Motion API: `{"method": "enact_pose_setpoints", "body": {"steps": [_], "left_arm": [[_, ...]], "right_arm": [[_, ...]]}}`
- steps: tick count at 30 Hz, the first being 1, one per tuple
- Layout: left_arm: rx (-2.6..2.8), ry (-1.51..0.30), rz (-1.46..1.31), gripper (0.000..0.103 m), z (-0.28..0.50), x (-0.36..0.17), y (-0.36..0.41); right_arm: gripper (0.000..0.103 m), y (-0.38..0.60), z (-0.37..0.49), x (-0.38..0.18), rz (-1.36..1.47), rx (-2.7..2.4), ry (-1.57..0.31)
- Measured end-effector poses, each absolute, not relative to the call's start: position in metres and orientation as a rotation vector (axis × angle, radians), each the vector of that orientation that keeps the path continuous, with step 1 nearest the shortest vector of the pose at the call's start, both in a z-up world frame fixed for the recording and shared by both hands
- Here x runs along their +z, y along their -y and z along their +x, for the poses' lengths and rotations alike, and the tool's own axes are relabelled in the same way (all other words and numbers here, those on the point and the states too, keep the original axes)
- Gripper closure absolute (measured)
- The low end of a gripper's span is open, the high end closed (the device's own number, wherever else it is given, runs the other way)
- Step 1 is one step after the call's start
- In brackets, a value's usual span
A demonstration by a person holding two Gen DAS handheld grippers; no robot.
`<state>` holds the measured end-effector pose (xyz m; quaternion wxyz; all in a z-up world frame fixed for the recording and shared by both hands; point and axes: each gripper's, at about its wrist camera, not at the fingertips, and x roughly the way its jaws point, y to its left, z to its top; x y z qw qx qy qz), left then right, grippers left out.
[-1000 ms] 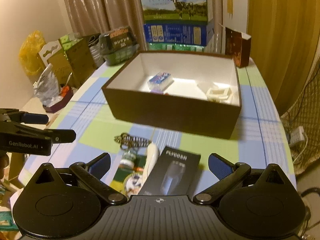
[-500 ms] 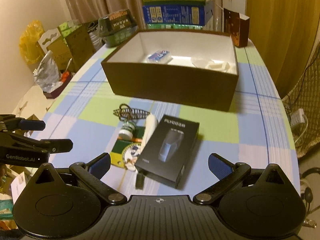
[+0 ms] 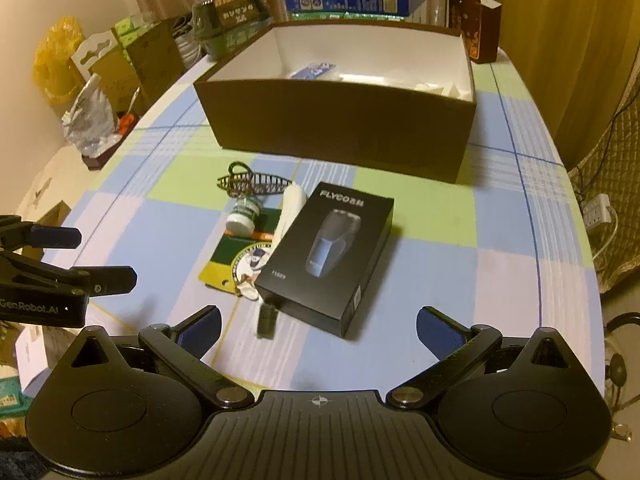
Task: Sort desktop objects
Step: 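Grasp the black FLYCO box with the right tool while the left grasps the leopard clip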
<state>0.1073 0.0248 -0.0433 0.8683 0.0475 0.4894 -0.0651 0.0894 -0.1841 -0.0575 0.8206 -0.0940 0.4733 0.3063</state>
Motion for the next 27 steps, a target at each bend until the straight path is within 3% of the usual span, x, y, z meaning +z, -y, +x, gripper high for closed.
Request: {"method": "enact_pose_setpoints", "body": {"steps": [27], "left_arm": [[-0.167, -1.084, 0.091, 0.014, 0.130, -0.072, -0.031]], "right_arm": [[0.002, 0.168, 0.113, -0.085, -0.154, 0.563, -1.015]]}}
